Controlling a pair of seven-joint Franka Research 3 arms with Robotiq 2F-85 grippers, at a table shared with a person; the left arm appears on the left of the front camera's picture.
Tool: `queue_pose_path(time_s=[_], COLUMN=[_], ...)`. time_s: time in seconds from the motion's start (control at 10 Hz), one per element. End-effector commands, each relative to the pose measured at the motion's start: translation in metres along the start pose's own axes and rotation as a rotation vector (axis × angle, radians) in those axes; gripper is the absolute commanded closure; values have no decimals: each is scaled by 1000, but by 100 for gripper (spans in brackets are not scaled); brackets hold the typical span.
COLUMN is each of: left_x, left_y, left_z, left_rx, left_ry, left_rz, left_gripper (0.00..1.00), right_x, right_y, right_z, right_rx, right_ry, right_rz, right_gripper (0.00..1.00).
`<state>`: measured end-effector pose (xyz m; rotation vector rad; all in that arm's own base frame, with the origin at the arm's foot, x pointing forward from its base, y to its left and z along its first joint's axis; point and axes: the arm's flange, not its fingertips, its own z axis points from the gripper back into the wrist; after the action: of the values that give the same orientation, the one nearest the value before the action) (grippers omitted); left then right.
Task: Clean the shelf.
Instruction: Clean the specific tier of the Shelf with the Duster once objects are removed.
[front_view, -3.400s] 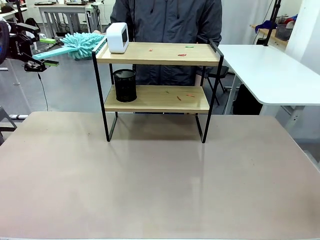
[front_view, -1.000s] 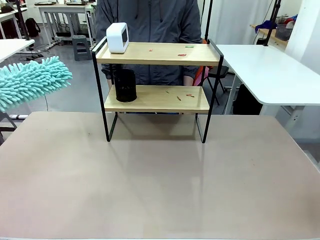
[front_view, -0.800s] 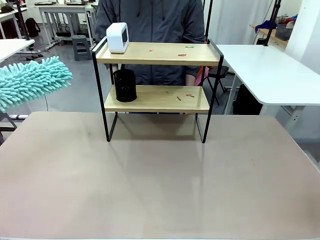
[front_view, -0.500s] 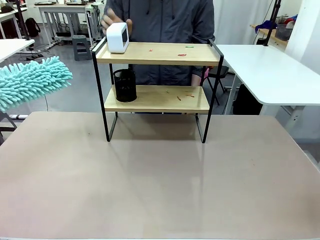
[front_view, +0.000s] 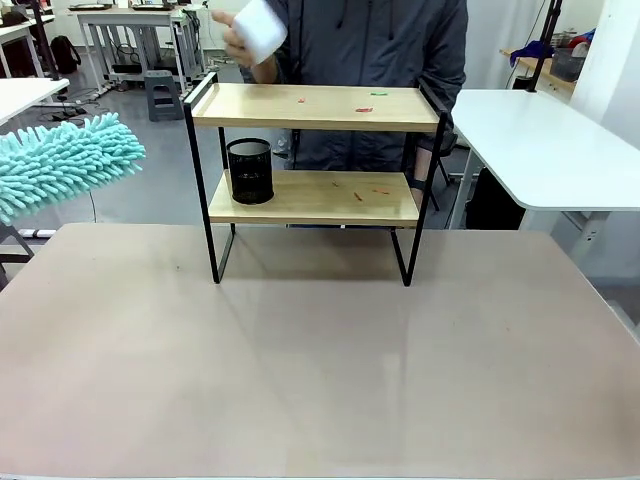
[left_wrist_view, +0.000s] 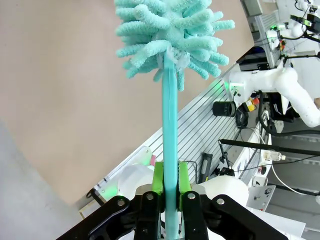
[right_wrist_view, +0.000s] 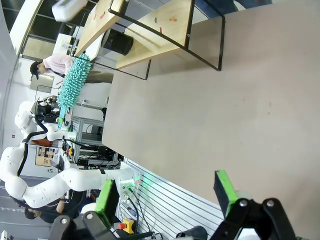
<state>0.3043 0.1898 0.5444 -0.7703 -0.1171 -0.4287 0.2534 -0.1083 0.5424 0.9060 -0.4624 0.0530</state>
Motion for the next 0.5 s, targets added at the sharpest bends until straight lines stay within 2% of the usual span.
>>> queue_pose_path(time_s=[0.0,0.1,0.2,0.4], left_x=[1,0,7,35], left_y=[-4,0,-22,-82], left_z=[2,0,14,57], left_rx=[-20,0,21,143], left_ry=[-14,0,-67,-144], left_rz=[1,0,28,133], left_gripper=[100,87,87,87], right_x=[2,2,2,2], right_y=[1,1,1,1], right_z=[0,0,0,0], right_rx=[20,20,20,20], right_ry=[-9,-9,-9,-9], right_rz=[23,23,23,23], right_gripper=[0,0,0,0])
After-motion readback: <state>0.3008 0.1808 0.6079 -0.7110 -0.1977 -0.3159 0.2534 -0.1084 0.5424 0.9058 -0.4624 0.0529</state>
